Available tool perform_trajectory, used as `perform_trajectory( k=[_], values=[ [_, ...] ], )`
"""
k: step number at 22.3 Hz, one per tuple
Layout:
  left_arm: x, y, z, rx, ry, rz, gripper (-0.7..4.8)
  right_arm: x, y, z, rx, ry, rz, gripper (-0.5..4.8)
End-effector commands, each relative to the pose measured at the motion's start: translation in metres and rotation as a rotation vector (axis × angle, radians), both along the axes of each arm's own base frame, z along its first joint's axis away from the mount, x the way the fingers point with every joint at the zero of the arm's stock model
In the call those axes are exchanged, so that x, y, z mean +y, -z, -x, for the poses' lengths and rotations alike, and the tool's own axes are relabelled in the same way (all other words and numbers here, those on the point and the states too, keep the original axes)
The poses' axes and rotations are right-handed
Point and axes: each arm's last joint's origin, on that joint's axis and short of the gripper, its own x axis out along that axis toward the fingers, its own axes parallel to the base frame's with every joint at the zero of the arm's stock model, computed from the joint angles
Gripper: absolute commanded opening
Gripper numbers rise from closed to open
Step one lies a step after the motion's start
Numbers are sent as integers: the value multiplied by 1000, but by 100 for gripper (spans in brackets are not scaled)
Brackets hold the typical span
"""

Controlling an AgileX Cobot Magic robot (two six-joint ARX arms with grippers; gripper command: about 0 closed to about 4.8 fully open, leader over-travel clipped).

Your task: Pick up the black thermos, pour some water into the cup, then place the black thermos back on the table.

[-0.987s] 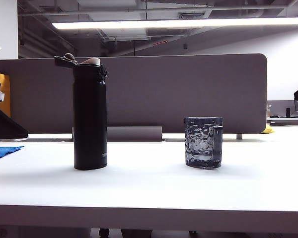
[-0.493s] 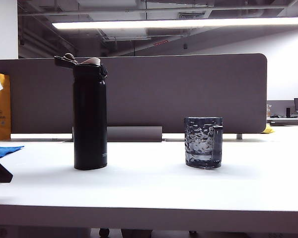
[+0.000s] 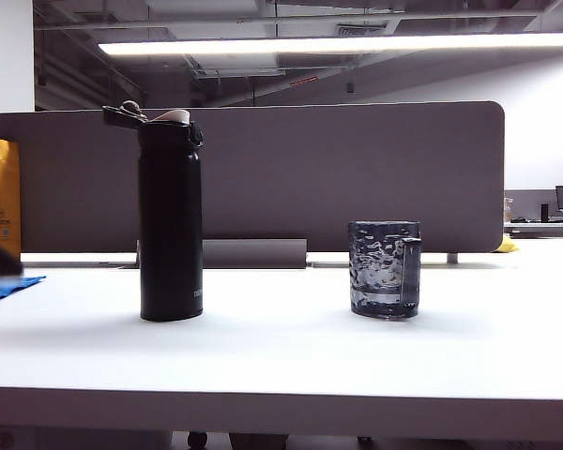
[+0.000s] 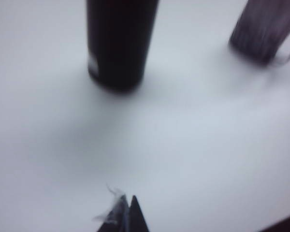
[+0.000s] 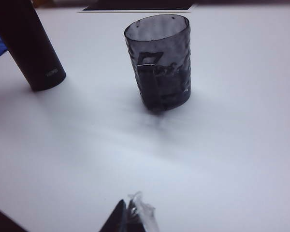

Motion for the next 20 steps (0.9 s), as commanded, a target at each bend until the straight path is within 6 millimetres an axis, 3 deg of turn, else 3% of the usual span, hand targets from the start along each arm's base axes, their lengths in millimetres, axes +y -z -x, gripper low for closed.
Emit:
perform_trajectory(
  k=[1,8,14,20],
  values=[
    [3,-12,7,-99,-7,32,-5,0,0,0,-16,14,-8,-1],
    [9,-44,24,-393,-8,129,-5,0,0,0,-14,15,-6,-1],
    [18,-51,28,-474,-44,140,-4,0,0,0,-14,15,-7,-1],
    [40,-56,29,-543,-236,98,-5,-1,-2,2,-29,20,-12,-1]
  ],
)
